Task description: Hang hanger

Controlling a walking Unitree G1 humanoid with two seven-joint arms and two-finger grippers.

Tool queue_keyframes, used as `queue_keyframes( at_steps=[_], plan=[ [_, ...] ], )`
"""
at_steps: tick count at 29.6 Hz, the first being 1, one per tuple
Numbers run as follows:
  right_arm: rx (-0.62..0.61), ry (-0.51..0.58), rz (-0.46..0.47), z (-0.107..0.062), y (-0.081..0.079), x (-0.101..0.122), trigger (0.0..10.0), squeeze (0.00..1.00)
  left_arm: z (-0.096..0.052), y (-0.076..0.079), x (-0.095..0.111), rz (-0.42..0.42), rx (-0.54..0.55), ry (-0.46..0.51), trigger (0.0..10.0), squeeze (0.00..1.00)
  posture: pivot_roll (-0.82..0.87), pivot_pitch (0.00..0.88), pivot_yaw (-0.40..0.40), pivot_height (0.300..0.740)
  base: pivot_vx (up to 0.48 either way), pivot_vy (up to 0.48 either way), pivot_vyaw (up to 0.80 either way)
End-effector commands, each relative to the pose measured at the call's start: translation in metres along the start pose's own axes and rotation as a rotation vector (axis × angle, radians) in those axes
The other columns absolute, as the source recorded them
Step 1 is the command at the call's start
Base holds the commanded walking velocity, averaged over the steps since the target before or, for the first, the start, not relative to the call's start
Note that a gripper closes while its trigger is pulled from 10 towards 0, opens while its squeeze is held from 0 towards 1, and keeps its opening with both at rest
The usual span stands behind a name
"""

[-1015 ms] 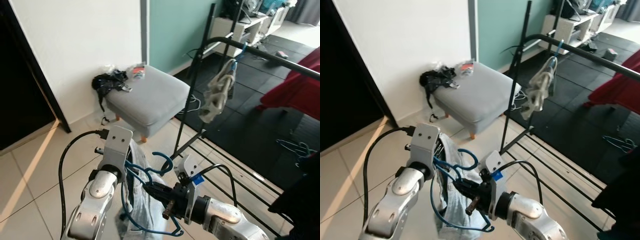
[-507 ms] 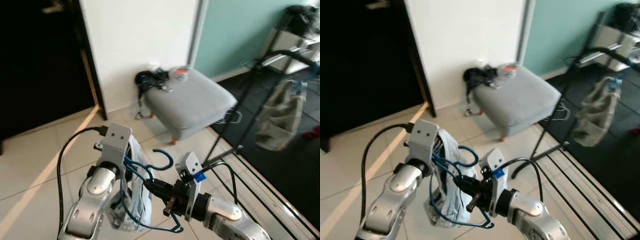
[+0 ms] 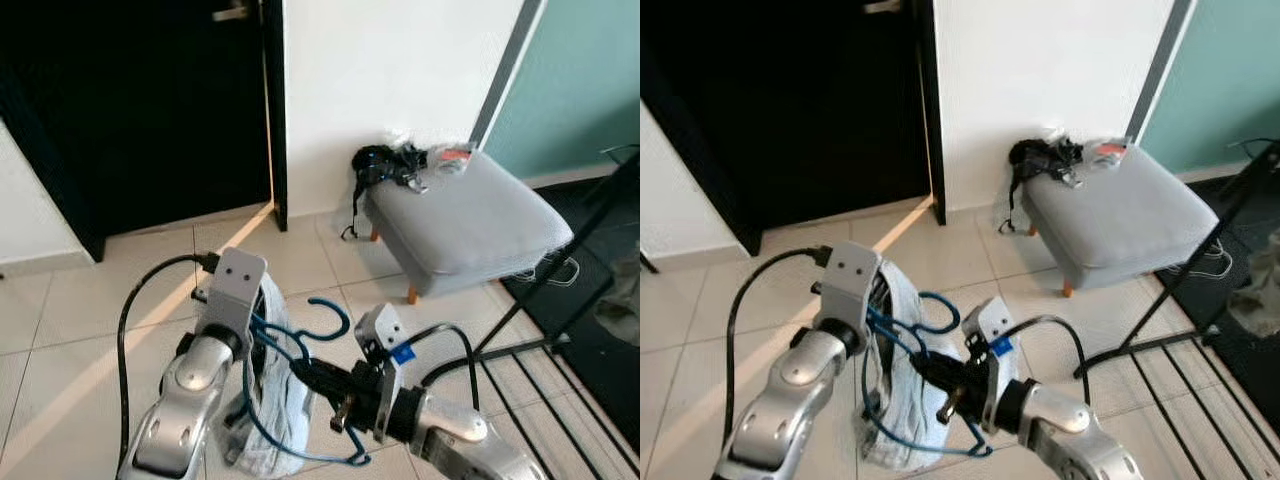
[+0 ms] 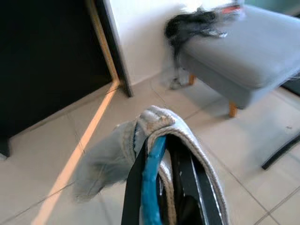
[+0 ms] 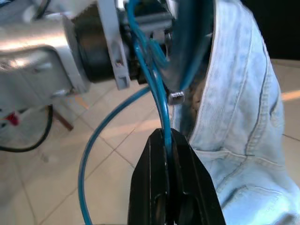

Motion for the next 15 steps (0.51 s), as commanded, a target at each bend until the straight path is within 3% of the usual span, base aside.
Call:
queue_keyframes(
  at_steps=[1, 15],
  plan=[
    [-0.050, 0.055, -0.027, -0.0003, 0.0081, 0.0111, 10.0, 0.00, -0.0020, 0.0264, -0.0066, -0.028, -0.134, -0.022, 10.0, 0.00, -0.03, 0.112, -0.038, 0.740, 0.000, 0.000, 0.77],
    [-0.052, 0.058, -0.029, -0.0008, 0.0095, 0.0111, 10.0, 0.00, -0.0013, 0.0257, -0.0070, -0.031, -0.132, -0.022, 10.0, 0.00, -0.03, 0.105, -0.037, 0.740, 0.000, 0.000, 0.77]
  ],
)
Point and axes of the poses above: a point about 5 cm out from each wrist's last joint towards the gripper, its own z axis pointing out of the wrist towards the gripper, its own x axis along the axis of the wrist's last joint, y = z × x, the point moved 1 cm from there along z, pointing out of the wrist towards the gripper, and after that the axes turned 9 degrees about -z, right-handed, at the moved point
